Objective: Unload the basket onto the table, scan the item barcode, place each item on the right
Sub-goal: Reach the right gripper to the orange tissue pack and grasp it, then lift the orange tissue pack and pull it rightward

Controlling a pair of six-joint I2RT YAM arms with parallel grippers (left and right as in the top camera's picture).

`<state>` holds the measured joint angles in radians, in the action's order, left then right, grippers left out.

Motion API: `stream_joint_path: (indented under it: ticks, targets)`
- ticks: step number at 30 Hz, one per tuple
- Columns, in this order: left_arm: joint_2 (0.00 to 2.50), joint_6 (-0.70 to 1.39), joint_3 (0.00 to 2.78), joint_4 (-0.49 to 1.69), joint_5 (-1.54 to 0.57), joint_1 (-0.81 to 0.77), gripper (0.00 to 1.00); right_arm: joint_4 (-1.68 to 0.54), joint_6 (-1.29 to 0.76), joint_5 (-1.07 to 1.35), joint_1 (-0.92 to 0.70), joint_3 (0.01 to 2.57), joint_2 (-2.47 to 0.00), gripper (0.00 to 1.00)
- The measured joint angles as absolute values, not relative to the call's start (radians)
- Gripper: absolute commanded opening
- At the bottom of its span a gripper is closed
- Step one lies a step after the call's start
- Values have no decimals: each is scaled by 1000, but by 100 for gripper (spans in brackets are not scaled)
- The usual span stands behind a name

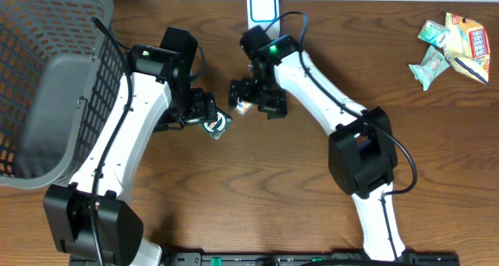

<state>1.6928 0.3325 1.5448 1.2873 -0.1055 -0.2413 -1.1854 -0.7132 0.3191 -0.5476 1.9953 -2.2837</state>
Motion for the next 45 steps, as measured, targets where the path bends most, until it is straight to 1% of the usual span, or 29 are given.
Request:
stream_joint_path:
  ticks: [5, 13, 14, 16, 17, 20, 22, 25, 27, 28, 36, 42, 45]
  targets:
    - [1693, 332, 1545, 1287, -105, -241, 97, -1186, -817, 266, -523, 1995, -2284, 99]
    - [1693, 332, 1545, 1287, -105, -241, 98, -1155, -899, 222, -522, 1995, -2284, 99]
    - [1693, 332, 1545, 1287, -105, -241, 98, -1155, -916, 213, -522, 1995, -2284, 96]
    - [1693, 332, 1545, 1287, -105, -241, 98, -1154, -952, 200, -522, 1995, -2284, 88]
    - [1693, 332, 1545, 1287, -105, -241, 98, -1153, -970, 192, -522, 1995, -2284, 87]
    - [1693, 332, 1545, 1287, -105, -241, 97, -1132, -1019, 179, -522, 1994, -2284, 86]
    - [1693, 332, 1545, 1287, -105, -241, 98, -1114, -1034, 175, -522, 1991, -2284, 73]
    - [1693, 332, 1545, 1287, -105, -241, 98, -1075, -1055, 164, -527, 1970, -2284, 64]
    - [1693, 332, 1545, 1287, -105, -241, 98, -1038, -1064, 162, -534, 1942, -2284, 53]
    - [1693, 332, 1545, 1287, -105, -241, 97, -1011, -1064, 161, -538, 1920, -2284, 50]
    - [1693, 332, 1545, 1287, -105, -241, 98, -826, -1072, 171, -546, 1773, -2284, 54]
    - [1693, 332, 1545, 1287, -105, -241, 98, -612, -1048, 248, -539, 1689, -2260, 54]
    - [1693, 332, 1545, 1287, -105, -241, 98, -562, -1040, 281, -535, 1658, -2251, 53]
